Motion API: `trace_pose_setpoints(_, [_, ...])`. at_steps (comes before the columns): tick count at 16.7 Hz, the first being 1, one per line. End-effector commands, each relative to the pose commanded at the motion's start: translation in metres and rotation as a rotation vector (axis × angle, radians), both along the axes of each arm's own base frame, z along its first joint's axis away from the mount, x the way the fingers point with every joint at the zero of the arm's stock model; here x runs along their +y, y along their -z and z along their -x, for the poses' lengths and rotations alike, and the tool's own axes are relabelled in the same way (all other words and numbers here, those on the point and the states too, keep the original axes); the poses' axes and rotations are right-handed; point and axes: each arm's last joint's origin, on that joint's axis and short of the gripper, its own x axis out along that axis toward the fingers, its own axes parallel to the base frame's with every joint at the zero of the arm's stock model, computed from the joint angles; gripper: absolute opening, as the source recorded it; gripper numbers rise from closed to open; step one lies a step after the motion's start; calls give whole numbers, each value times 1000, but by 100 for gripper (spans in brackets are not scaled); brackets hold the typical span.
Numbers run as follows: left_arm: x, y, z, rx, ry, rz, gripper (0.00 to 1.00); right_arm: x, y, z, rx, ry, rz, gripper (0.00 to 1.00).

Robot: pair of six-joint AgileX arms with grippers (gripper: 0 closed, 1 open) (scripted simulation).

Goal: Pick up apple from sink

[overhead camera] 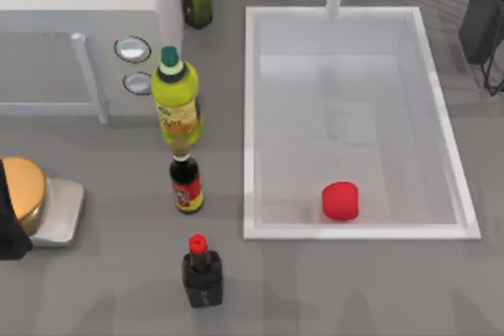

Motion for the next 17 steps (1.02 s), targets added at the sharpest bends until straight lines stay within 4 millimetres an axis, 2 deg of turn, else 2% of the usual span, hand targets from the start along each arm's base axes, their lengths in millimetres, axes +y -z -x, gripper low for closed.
trace_pose_setpoints(4, [0,0,0,0,0,0,100,2,-10,-1,42,-16,-16,100])
trace_pose_setpoints(9, [0,0,0,0,0,0,100,12,-54,-16,257,-79,-81,100])
trace_pose_setpoints(13, [0,0,0,0,0,0,100,31,-94,-57,526,-128,-132,100])
trace_pose_setpoints(15, [0,0,0,0,0,0,100,46,-108,-87,679,-141,-147,100])
trace_pose_setpoints(17, [0,0,0,0,0,0,100,67,-113,-121,837,-145,-152,100])
